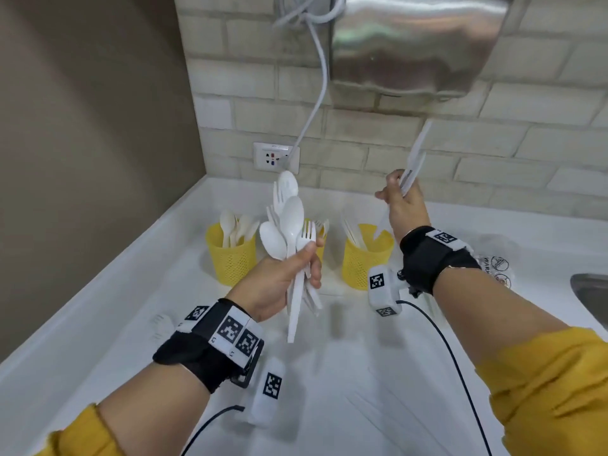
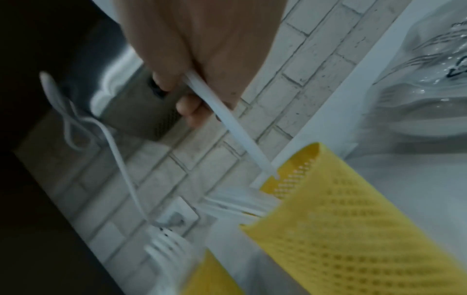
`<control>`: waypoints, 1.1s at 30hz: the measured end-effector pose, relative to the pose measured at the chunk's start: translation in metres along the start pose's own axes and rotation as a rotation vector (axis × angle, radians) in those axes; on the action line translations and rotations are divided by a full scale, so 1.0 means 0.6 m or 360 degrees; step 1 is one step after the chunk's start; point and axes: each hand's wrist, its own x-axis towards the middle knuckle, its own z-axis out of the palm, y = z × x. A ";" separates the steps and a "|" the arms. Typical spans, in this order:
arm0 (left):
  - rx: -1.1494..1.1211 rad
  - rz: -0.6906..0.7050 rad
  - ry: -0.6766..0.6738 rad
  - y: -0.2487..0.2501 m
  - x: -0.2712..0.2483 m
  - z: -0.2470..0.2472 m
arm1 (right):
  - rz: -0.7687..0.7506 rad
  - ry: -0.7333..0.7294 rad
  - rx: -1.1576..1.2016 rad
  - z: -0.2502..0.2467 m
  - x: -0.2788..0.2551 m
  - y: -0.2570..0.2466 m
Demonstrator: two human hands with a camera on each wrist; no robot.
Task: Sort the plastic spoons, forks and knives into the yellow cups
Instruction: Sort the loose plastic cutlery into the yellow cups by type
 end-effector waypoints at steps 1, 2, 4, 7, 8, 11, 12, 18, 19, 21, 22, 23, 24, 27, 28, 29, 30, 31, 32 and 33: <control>-0.0001 -0.0019 -0.0026 -0.004 -0.003 0.000 | 0.0070 -0.0074 -0.0088 0.003 0.000 0.014; 0.0007 -0.0033 -0.0043 -0.005 -0.006 -0.003 | 0.0164 -0.0161 -0.0158 0.008 0.000 0.027; 0.0012 -0.0055 -0.0074 -0.007 -0.009 -0.008 | 0.0361 -0.0312 -0.0246 0.010 -0.003 0.045; -0.0021 -0.0066 -0.0111 -0.007 -0.012 -0.016 | 0.0300 -0.0220 -0.0391 0.015 -0.005 0.040; -0.0031 -0.0066 -0.0115 -0.007 -0.011 -0.018 | 0.0124 -0.0080 -0.0439 0.015 -0.009 0.030; -0.0076 -0.0062 -0.0102 -0.005 -0.005 -0.018 | -0.0485 0.0138 -0.0423 0.021 -0.047 -0.023; -0.0103 -0.0067 -0.0102 -0.003 -0.003 -0.016 | -0.0542 0.0049 -0.0369 0.027 -0.069 -0.039; -0.0140 -0.0158 -0.0128 -0.002 0.003 0.004 | 0.0341 -0.0828 0.0024 0.060 -0.156 -0.056; -0.0138 -0.0147 -0.0097 -0.003 0.002 0.007 | 0.0416 -0.0772 0.0098 0.060 -0.155 -0.057; -0.0113 -0.0123 0.0018 -0.001 0.000 0.012 | 0.0479 -0.0604 0.0316 0.058 -0.152 -0.068; -0.0113 -0.0103 0.0095 -0.001 -0.001 0.012 | 0.0482 -0.0512 0.0499 0.057 -0.148 -0.075; -0.0121 -0.0077 0.0165 -0.001 -0.002 0.011 | 0.0474 -0.0426 0.0702 0.054 -0.142 -0.084; -0.0093 -0.0044 0.0226 -0.001 -0.002 0.009 | 0.0458 -0.0360 0.0860 0.050 -0.135 -0.097; 0.0199 0.0060 0.0318 -0.004 -0.006 0.007 | 0.0420 -0.0362 0.0844 0.045 -0.119 -0.124; 0.0274 0.0092 0.0317 -0.005 -0.008 0.010 | 0.0414 -0.0421 0.0742 0.049 -0.119 -0.127; 0.0341 0.0113 0.0315 -0.006 -0.009 0.013 | 0.0405 -0.0474 0.0642 0.055 -0.121 -0.128; 0.0416 0.0125 0.0316 -0.007 -0.011 0.015 | 0.0388 -0.0520 0.0577 0.061 -0.125 -0.128; 0.0482 0.0130 0.0313 -0.007 -0.013 0.017 | 0.0352 -0.0561 0.0538 0.068 -0.129 -0.128; 0.0526 0.0130 0.0297 -0.008 -0.015 0.016 | 0.0311 -0.0598 0.0519 0.073 -0.131 -0.129; 0.0548 0.0124 0.0259 -0.007 -0.018 0.014 | 0.0271 -0.0634 0.0495 0.075 -0.132 -0.130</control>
